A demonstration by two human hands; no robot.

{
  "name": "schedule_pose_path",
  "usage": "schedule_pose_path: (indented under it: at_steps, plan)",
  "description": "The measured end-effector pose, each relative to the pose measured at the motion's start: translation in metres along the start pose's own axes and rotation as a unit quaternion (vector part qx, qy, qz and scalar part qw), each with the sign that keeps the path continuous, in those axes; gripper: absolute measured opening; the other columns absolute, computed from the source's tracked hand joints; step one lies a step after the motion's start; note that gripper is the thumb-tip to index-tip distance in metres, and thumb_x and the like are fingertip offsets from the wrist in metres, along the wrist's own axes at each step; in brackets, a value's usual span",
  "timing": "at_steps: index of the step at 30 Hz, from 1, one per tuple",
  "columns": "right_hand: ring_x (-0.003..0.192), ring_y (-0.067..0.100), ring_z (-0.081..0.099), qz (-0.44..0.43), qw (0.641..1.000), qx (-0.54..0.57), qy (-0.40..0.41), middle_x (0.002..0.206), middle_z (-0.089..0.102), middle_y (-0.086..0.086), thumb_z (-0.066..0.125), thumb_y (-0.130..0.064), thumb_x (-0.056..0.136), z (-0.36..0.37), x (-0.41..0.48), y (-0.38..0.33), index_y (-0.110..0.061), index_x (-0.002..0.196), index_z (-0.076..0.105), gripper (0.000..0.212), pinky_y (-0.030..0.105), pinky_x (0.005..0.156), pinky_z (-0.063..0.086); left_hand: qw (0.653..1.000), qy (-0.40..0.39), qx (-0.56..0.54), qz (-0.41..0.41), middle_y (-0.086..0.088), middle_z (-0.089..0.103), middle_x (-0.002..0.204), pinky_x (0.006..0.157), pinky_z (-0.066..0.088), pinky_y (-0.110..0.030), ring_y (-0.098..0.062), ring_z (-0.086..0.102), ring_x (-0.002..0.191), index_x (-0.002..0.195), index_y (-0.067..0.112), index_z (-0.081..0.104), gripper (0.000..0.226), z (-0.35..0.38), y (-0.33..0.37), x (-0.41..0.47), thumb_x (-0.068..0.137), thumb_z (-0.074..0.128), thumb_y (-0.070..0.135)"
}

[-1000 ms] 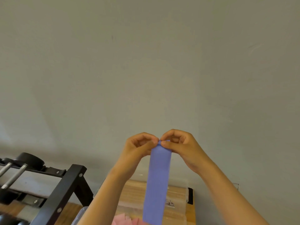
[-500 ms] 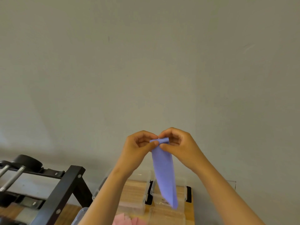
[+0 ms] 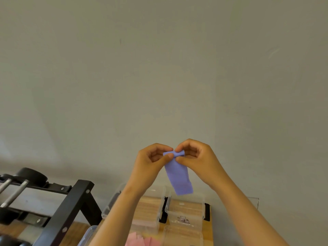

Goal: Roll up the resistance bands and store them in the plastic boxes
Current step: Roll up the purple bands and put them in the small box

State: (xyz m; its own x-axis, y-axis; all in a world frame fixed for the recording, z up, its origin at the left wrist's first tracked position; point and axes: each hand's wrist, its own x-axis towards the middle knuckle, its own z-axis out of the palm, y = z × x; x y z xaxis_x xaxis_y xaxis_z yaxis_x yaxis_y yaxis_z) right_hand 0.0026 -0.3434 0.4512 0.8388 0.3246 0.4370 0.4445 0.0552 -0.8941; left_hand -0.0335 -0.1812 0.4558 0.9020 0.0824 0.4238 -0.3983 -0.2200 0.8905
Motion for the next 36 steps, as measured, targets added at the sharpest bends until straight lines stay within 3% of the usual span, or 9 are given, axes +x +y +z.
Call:
schedule_pose_path:
  at_steps: [4, 8, 13, 20, 24, 31, 36]
  plan:
    - [0.085, 0.016, 0.071, 0.028, 1.000, 0.000, 0.006, 0.090, 0.073, 0.003, 0.074, -0.010, 0.082, -0.0024, 0.0014, 0.0004, -0.018, 0.093, 0.066, 0.017, 0.024, 0.076, 0.055, 1.000, 0.015, -0.001, 0.001, 0.002, 0.073, 0.080, 0.067, 0.050, -0.016, -0.008, 0.069, 0.077, 0.087, 0.011, 0.071, 0.013, 0.0003, -0.0026, -0.0012, 0.082, 0.069, -0.001]
    - [0.081, 0.013, 0.070, 0.034, 0.999, -0.010, 0.000, 0.090, 0.072, 0.001, 0.077, -0.007, 0.078, -0.0014, -0.0002, 0.0012, -0.019, 0.092, 0.066, 0.021, 0.020, 0.073, 0.053, 0.999, 0.033, -0.010, -0.004, 0.004, 0.073, 0.079, 0.068, 0.050, -0.015, -0.007, 0.068, 0.076, 0.086, 0.011, 0.070, 0.012, 0.0043, -0.0050, -0.0035, 0.083, 0.069, -0.001]
    - [0.071, 0.019, 0.067, 0.042, 0.997, -0.064, 0.006, 0.068, 0.067, -0.003, 0.073, -0.008, 0.082, -0.0019, -0.0027, 0.0050, -0.024, 0.098, 0.064, 0.025, 0.024, 0.070, 0.056, 0.999, 0.053, 0.011, -0.010, 0.001, 0.072, 0.080, 0.068, 0.051, -0.017, -0.007, 0.068, 0.076, 0.088, 0.012, 0.071, 0.010, 0.0009, -0.0069, -0.0012, 0.084, 0.069, 0.003]
    - [0.071, 0.015, 0.069, 0.045, 0.998, -0.040, 0.005, 0.066, 0.069, -0.001, 0.070, -0.005, 0.084, -0.0047, -0.0018, 0.0022, -0.020, 0.099, 0.066, 0.021, 0.023, 0.070, 0.057, 0.998, 0.046, 0.028, -0.017, -0.004, 0.072, 0.080, 0.066, 0.052, -0.018, -0.010, 0.069, 0.073, 0.090, 0.015, 0.070, 0.012, 0.0001, -0.0050, 0.0006, 0.085, 0.069, 0.005]
    - [0.075, 0.016, 0.069, 0.052, 0.999, -0.008, 0.003, 0.071, 0.071, 0.007, 0.067, -0.003, 0.086, -0.0082, -0.0020, 0.0004, -0.017, 0.099, 0.067, 0.020, 0.025, 0.072, 0.057, 0.999, 0.017, 0.024, -0.025, -0.012, 0.072, 0.084, 0.064, 0.052, -0.019, -0.014, 0.068, 0.070, 0.095, 0.007, 0.069, 0.009, -0.0003, -0.0024, -0.0002, 0.086, 0.067, 0.005]
    - [0.074, 0.013, 0.068, 0.063, 0.998, 0.014, 0.016, 0.066, 0.068, 0.005, 0.062, 0.002, 0.086, -0.0086, 0.0002, 0.0020, -0.015, 0.097, 0.068, 0.021, 0.024, 0.068, 0.054, 0.998, -0.035, -0.005, -0.043, -0.018, 0.072, 0.087, 0.065, 0.054, -0.025, -0.018, 0.069, 0.074, 0.092, 0.004, 0.062, 0.004, 0.0018, 0.0002, 0.0010, 0.092, 0.058, 0.005]
    - [0.070, 0.012, 0.068, 0.072, 0.997, 0.024, 0.018, 0.063, 0.067, 0.004, 0.063, 0.000, 0.086, -0.0062, 0.0012, 0.0043, -0.013, 0.093, 0.067, 0.015, 0.024, 0.068, 0.055, 0.999, -0.022, 0.024, -0.040, -0.017, 0.071, 0.085, 0.064, 0.054, -0.026, -0.020, 0.067, 0.068, 0.089, 0.009, 0.061, 0.003, 0.0009, -0.0011, 0.0023, 0.092, 0.060, 0.007]
